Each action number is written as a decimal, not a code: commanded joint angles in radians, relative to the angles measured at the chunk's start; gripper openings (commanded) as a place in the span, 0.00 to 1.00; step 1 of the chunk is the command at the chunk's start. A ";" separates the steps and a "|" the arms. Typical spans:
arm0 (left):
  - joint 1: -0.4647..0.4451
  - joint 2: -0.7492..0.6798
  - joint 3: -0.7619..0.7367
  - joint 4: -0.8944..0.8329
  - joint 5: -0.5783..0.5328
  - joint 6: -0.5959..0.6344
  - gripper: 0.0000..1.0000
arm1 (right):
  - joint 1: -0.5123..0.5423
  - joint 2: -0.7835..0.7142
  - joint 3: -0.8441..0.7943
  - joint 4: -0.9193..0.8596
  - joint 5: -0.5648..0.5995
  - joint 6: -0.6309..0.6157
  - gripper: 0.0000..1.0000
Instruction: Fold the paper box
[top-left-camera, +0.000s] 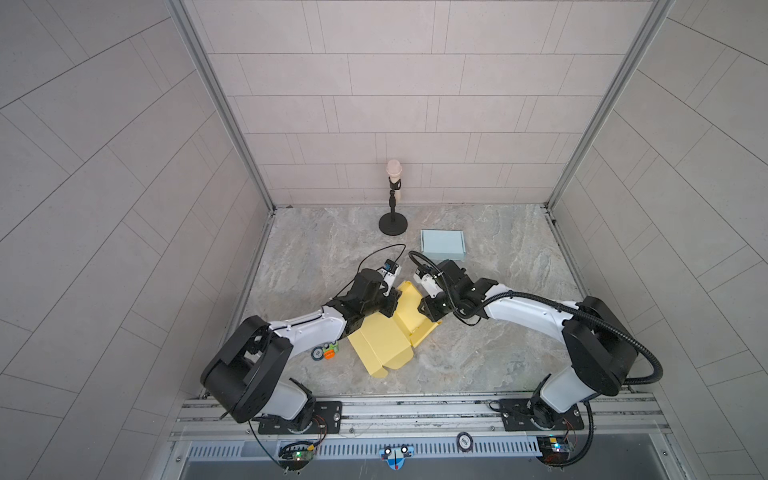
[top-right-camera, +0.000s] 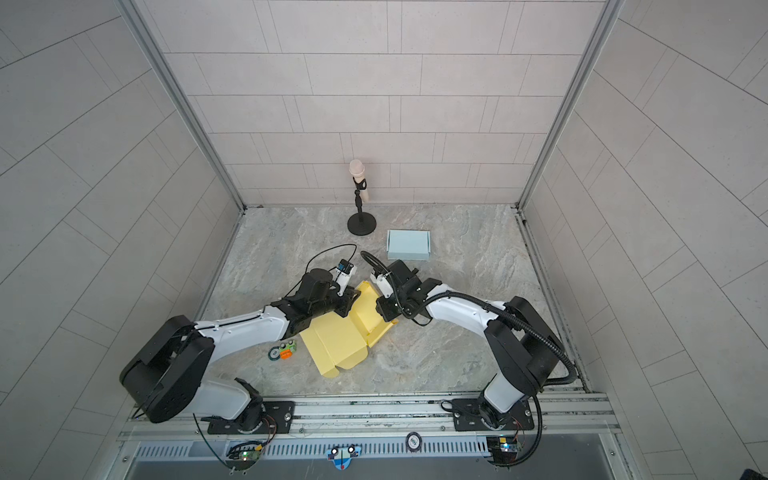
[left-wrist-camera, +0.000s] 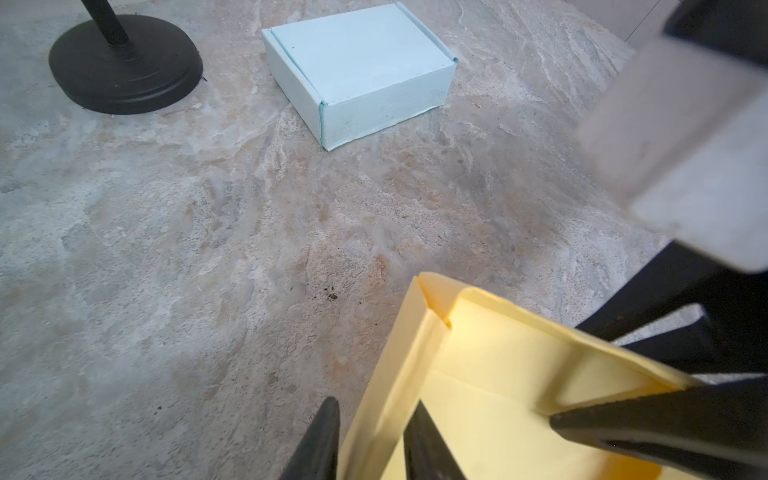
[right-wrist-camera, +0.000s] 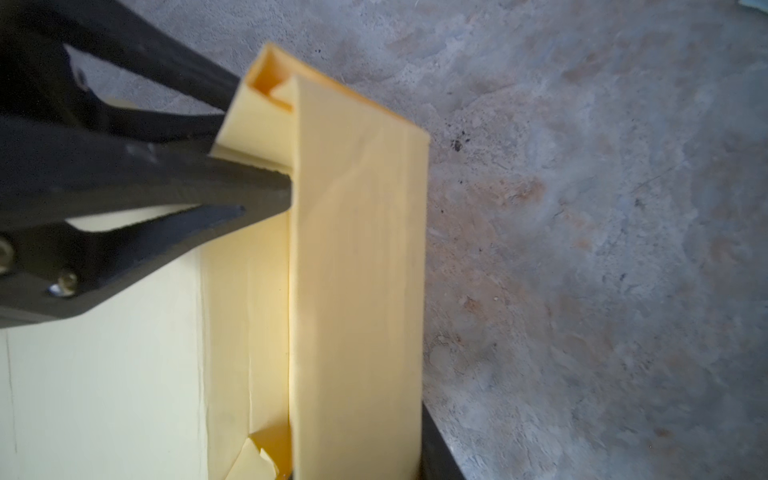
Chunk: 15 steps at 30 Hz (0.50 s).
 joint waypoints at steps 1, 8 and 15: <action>0.001 0.014 0.023 0.032 0.002 0.009 0.27 | 0.008 -0.006 0.018 -0.002 -0.013 -0.019 0.28; -0.032 -0.002 0.018 0.024 -0.039 0.029 0.15 | 0.007 -0.011 0.022 -0.001 -0.011 -0.016 0.28; -0.100 -0.056 -0.013 0.017 -0.152 0.011 0.08 | 0.007 -0.045 0.043 -0.037 0.072 0.024 0.50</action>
